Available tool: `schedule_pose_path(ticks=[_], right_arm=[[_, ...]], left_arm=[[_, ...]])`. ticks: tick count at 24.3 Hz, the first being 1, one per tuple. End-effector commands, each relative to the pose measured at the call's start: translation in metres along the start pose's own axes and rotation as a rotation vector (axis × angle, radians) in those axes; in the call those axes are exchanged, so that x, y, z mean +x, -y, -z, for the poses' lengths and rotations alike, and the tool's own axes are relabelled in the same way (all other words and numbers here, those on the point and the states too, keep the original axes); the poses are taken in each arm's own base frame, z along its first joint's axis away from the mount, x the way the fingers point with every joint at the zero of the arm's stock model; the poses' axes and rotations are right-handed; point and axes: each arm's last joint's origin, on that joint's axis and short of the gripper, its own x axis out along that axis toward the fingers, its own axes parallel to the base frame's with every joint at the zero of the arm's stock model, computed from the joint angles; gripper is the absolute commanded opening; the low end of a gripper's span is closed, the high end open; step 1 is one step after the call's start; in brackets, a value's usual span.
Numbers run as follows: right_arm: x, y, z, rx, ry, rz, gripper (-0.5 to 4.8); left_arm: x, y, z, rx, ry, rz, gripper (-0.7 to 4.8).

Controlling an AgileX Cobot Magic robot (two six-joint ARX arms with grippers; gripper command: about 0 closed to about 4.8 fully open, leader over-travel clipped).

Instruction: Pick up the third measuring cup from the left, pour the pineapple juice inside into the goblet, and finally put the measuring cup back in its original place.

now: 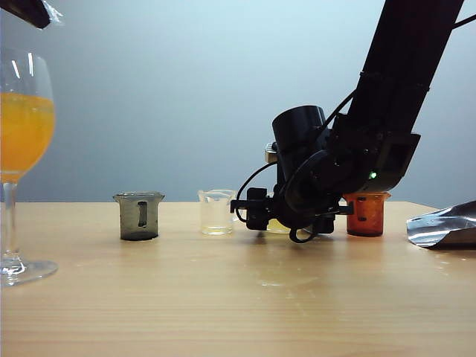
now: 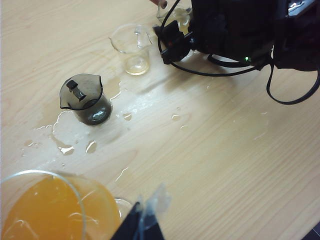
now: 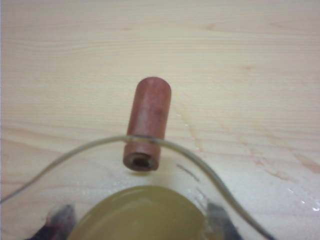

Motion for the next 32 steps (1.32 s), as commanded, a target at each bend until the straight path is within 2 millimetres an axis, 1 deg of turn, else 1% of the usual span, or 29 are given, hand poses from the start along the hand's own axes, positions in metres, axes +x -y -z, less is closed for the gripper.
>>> schedule_pose_path(ticks=[1,2,4,6,9,11,13,14,16,18,19,20,21,22,26,27,30,32], right_arm=[[-0.001,-0.001,0.001,0.003,-0.011,-0.012,2.40],[-0.002,-0.001,-0.002,0.004,-0.006,-0.013,2.41],[-0.005,-0.002,-0.014,-0.003,0.022,-0.019,2.41],[-0.012,-0.004,-0.032,-0.004,0.052,-0.034,2.41],[-0.030,-0.006,-0.064,-0.086,0.049,-0.108,2.41],[-0.039,-0.007,-0.080,-0.106,0.056,-0.135,2.41],[-0.054,-0.008,-0.101,-0.128,0.071,-0.172,2.41],[-0.063,-0.008,-0.113,-0.137,0.085,-0.215,2.41],[-0.079,-0.009,-0.133,-0.156,0.107,-0.316,2.41],[-0.095,-0.010,-0.148,-0.159,0.122,-0.403,2.41],[-0.101,-0.013,-0.152,-0.163,0.129,-0.421,2.41],[-0.111,-0.017,-0.158,-0.169,0.137,-0.439,2.43],[-0.115,-0.020,-0.161,-0.171,0.136,-0.448,2.43],[-0.123,-0.029,-0.165,-0.181,0.117,-0.481,2.43],[-0.134,-0.054,-0.181,-0.221,0.071,-0.595,2.42],[-0.140,-0.067,-0.187,-0.251,0.097,-0.630,2.42],[-0.147,-0.082,-0.194,-0.282,0.134,-0.670,2.41],[-0.149,-0.095,-0.195,-0.288,0.141,-0.707,2.41]], left_arm=[[-0.004,-0.001,-0.001,0.004,0.023,-0.024,-0.05],[-0.005,-0.001,-0.001,0.005,0.024,-0.038,-0.05],[-0.012,-0.002,0.000,0.005,0.043,-0.088,-0.05],[-0.020,-0.003,0.002,0.002,0.071,-0.134,-0.05],[-0.032,-0.003,0.005,-0.013,0.106,-0.195,-0.05],[-0.037,-0.003,0.007,-0.034,0.121,-0.201,-0.05],[-0.042,-0.002,0.011,-0.060,0.123,-0.204,-0.05],[-0.045,-0.002,0.014,-0.060,0.106,-0.217,-0.05],[-0.047,-0.001,0.019,-0.060,0.069,-0.219,-0.05],[-0.050,-0.001,0.022,-0.098,0.069,-0.218,-0.05],[-0.052,-0.001,0.023,-0.105,0.076,-0.219,-0.05],[-0.054,0.000,0.024,-0.105,0.085,-0.221,-0.05],[-0.056,0.000,0.024,-0.105,0.090,-0.225,-0.05],[-0.056,-0.001,0.024,-0.106,0.089,-0.229,-0.05],[-0.057,-0.001,0.024,-0.107,0.089,-0.239,-0.05],[-0.059,-0.001,0.023,-0.108,0.091,-0.241,-0.05],[-0.060,-0.002,0.022,-0.111,0.092,-0.252,-0.05],[-0.061,-0.002,0.021,-0.112,0.100,-0.271,-0.05]])
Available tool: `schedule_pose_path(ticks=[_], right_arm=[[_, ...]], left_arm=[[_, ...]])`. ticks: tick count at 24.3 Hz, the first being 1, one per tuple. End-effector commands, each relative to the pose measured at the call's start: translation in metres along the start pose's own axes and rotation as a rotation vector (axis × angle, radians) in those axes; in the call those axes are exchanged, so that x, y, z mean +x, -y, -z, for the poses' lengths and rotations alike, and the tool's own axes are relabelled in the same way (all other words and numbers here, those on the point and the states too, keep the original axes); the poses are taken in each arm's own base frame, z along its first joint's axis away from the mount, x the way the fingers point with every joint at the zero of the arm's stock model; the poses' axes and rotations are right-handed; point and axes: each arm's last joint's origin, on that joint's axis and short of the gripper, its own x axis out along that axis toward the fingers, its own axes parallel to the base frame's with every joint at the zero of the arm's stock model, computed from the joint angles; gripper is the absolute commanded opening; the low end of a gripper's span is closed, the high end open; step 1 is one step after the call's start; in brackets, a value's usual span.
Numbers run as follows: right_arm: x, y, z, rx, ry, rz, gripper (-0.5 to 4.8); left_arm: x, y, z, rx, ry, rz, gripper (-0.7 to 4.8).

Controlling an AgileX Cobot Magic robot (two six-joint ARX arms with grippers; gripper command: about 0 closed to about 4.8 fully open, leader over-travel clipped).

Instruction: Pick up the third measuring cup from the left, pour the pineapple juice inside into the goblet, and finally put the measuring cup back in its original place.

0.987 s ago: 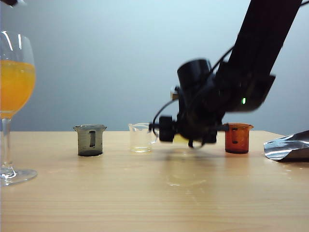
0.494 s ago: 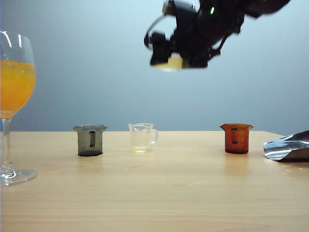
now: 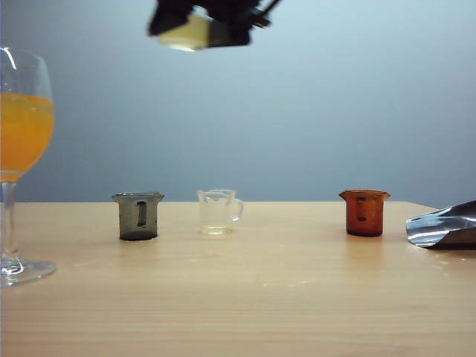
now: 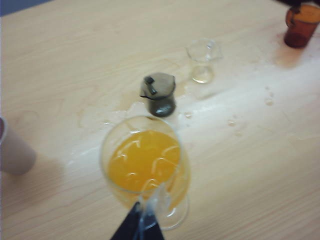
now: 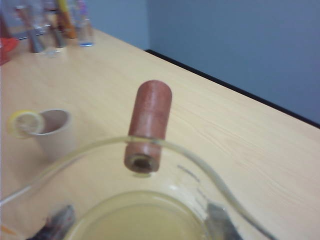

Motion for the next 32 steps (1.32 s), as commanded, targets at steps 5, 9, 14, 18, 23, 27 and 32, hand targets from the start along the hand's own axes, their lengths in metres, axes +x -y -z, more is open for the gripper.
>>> schedule_pose_path(ticks=[5,9,14,18,23,27,32], right_arm=[[0.020,-0.029,-0.012,-0.033,0.040,-0.100,2.41],[0.037,-0.040,-0.005,-0.040,0.024,-0.155,2.41],[0.041,-0.048,-0.001,-0.144,0.018,-0.186,2.41],[0.041,-0.048,-0.001,-0.195,0.022,-0.187,2.41],[0.041,-0.051,-0.001,-0.236,0.028,-0.194,2.41],[0.040,-0.056,-0.001,-0.308,0.039,-0.204,2.41],[0.040,-0.057,-0.001,-0.336,0.043,-0.204,2.41]], left_arm=[[-0.002,-0.002,-0.006,-0.017,0.050,-0.035,-0.05],[-0.001,-0.004,-0.006,-0.014,0.051,-0.076,-0.05],[0.006,-0.009,-0.008,0.002,0.018,-0.089,-0.05],[0.014,-0.019,-0.007,-0.055,-0.013,-0.030,-0.05],[0.015,-0.029,-0.002,-0.076,-0.044,0.010,-0.05],[0.015,-0.028,0.002,-0.095,-0.080,0.042,-0.05],[0.014,-0.027,0.001,-0.128,-0.077,0.039,-0.05]])
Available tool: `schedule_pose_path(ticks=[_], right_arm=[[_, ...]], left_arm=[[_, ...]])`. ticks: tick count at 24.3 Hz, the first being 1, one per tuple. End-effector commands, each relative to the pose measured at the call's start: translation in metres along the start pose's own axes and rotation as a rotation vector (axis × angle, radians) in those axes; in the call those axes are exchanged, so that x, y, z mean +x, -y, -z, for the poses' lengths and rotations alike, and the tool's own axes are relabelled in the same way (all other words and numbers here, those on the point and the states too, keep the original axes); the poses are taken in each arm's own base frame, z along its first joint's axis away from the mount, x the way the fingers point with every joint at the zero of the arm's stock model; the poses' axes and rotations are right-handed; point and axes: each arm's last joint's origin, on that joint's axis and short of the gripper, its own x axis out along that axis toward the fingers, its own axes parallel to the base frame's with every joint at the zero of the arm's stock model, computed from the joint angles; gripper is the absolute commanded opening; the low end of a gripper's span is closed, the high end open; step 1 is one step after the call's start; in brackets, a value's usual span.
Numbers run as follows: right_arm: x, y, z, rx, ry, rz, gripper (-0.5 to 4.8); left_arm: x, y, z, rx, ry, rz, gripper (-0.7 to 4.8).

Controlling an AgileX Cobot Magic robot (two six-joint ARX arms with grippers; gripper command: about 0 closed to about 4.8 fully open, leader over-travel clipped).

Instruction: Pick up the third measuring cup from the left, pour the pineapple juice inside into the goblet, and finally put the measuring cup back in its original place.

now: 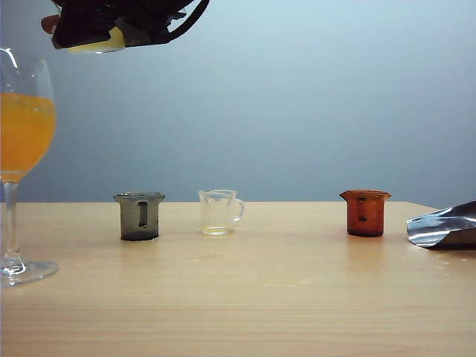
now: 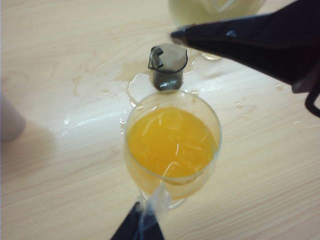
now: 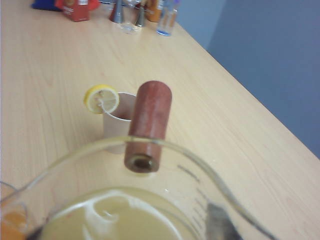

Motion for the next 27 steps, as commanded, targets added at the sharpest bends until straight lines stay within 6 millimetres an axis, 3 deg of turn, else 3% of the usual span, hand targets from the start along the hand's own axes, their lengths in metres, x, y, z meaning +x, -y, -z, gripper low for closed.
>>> schedule_pose_path(ticks=[1,6,20,27], right_arm=[[-0.002,0.003,-0.009,-0.063,0.049,0.021,2.41],[0.001,-0.005,-0.009,-0.181,0.043,0.028,2.41],[0.013,-0.011,-0.006,-0.211,0.083,0.061,2.41],[0.028,-0.005,-0.017,-0.214,0.087,0.072,2.42]], left_arm=[[-0.002,0.001,-0.003,-0.029,0.028,-0.017,-0.05],[0.000,0.006,-0.004,0.000,0.027,0.022,-0.05],[-0.001,0.007,-0.004,0.007,0.030,0.038,-0.03],[-0.001,0.007,-0.004,0.007,0.030,0.038,-0.03]])
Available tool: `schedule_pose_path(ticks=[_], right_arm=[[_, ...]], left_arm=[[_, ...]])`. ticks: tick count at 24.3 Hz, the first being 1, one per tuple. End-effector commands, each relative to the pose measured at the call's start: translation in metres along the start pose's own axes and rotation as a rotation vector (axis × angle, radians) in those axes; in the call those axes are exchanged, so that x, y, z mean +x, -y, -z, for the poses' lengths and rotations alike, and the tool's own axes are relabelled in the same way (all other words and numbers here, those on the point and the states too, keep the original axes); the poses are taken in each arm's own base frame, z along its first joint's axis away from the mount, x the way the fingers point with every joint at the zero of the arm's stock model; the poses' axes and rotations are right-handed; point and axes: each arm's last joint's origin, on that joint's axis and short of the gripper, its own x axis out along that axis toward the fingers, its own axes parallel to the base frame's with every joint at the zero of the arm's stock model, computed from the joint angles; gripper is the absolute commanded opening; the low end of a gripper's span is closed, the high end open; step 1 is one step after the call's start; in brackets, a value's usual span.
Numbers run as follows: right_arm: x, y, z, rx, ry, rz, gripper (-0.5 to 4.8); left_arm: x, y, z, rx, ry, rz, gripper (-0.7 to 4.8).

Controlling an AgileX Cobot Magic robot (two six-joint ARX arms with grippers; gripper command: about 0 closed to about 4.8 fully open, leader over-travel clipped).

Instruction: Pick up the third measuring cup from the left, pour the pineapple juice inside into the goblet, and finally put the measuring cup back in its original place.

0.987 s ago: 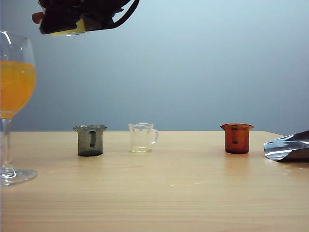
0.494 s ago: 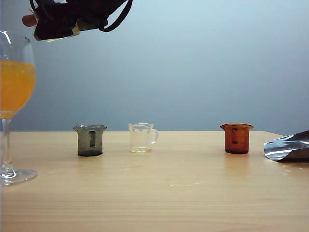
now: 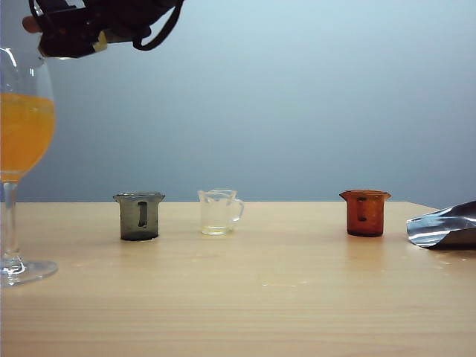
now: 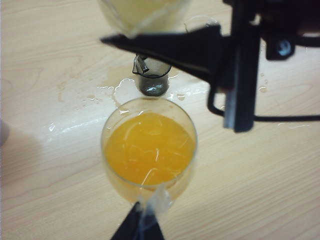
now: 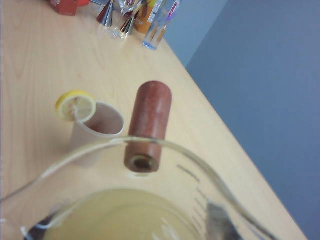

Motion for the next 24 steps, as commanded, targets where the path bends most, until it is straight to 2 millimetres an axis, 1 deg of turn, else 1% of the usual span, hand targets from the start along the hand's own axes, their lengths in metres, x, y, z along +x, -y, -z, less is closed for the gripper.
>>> schedule_pose_path(ticks=[1,4,8,14,19,24], right_arm=[[0.000,0.005,-0.010,-0.005,0.014,0.023,2.42],[0.000,0.005,-0.009,-0.006,0.001,0.019,2.42],[0.001,0.001,-0.011,-0.097,0.005,0.009,2.41],[0.000,-0.003,-0.012,-0.127,-0.005,-0.006,2.41],[-0.004,-0.005,-0.011,-0.204,-0.055,-0.052,2.42],[-0.007,-0.005,-0.013,-0.229,-0.070,-0.069,2.42]], left_arm=[[-0.002,0.000,-0.002,0.000,0.016,0.001,-0.03],[-0.002,0.000,-0.002,0.001,0.016,0.002,-0.03],[-0.002,0.000,-0.002,0.001,0.016,0.002,-0.03],[-0.002,0.000,-0.002,0.001,0.016,0.002,-0.03],[-0.002,0.000,-0.002,0.001,0.016,0.002,-0.03],[-0.002,0.000,-0.002,0.001,0.016,0.002,-0.03]])
